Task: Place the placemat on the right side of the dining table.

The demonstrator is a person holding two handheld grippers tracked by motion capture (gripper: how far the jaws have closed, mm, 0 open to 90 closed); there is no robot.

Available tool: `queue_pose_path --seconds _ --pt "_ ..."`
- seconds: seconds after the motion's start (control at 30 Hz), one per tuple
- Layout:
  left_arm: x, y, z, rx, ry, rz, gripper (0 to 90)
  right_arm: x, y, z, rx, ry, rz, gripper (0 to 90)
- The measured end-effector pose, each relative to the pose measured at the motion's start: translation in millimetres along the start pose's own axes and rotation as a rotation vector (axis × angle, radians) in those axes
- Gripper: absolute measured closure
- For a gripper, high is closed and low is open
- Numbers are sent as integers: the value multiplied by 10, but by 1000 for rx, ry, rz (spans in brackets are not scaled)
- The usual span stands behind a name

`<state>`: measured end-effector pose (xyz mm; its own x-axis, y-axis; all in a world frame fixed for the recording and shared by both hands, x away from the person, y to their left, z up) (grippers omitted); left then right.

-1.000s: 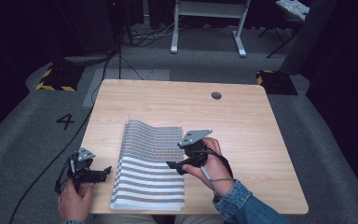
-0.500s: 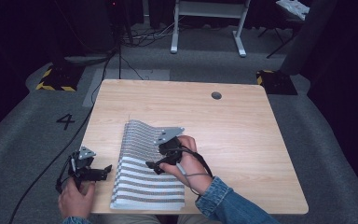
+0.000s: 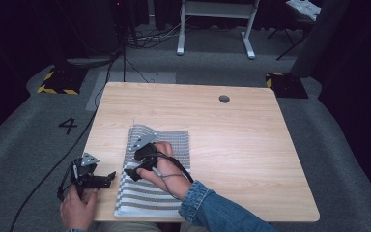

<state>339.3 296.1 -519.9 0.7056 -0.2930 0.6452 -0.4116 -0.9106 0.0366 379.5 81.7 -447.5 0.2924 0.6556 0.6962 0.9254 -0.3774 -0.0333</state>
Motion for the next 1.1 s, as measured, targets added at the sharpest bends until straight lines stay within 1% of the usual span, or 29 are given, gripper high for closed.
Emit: queue_pose_path --seconds 0.07,0.13,0.17,0.23,0.3,0.33,0.4,0.43,0.6,0.7,0.73,0.8,0.83,0.87,0.9,0.93,1.0,1.03,1.1 --pt "-1 1 -1 -2 1 -1 1 13 -48 88 -8 -15 7 170" --pt "-1 1 1 -1 2 -2 1 5 -60 146 -23 -31 12 169" --pt "-1 1 1 -1 3 -2 1 0 -67 175 -38 -45 32 169" --pt "-1 2 3 3 4 -2 1 -3 -66 212 -53 -49 63 163" --pt "2 -1 2 1 0 2 1 1 -59 256 -77 -45 71 158" --pt "4 -2 1 -3 -3 1 1 -2 -49 276 -87 -45 56 155" --pt "6 -5 0 -1 -3 3 0 -9 -55 306 -84 -46 59 152" --pt "6 -5 1 -1 -3 4 1 -22 -64 328 -85 -46 70 149" --pt "7 -5 1 -3 -4 4 1 -98 -82 429 -96 -23 85 139" --pt "7 -5 1 -3 -4 4 0 -144 -93 481 -107 -11 115 121" --pt "7 -5 1 -3 -4 4 0 -152 -101 491 -101 -2 133 121" --pt "7 -5 1 -3 -4 4 0 -176 -93 519 -98 5 134 122" --pt "7 -5 1 -3 -4 4 1 -185 -94 525 -91 7 151 124" --pt "7 -5 1 -3 -4 4 0 -185 -94 525 -91 7 151 124" --pt "7 -5 1 -3 -4 4 0 -204 -68 532 -74 9 155 147" --pt "7 -5 1 -2 -4 4 0 -206 -73 530 -64 6 174 153" --pt "7 -5 1 -3 -4 4 0 -212 -57 535 -56 10 165 158" --pt "7 -5 1 -3 -4 4 0 -216 -62 532 -53 4 175 161" --pt "7 -5 1 -3 -4 4 0 -222 -52 538 -36 18 171 165"
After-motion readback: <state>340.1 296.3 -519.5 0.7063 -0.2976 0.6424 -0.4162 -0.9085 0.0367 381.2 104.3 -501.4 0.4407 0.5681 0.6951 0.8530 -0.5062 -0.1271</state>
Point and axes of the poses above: each handheld gripper's, and its own axes: z roughly forward along the jaws, x roughly out of its top, y roughly to its right, the point moved 2 cm from there along z, roughly forward along the jaws, and after that the axes turned 1 degree about -y, right-handed, at the moved point
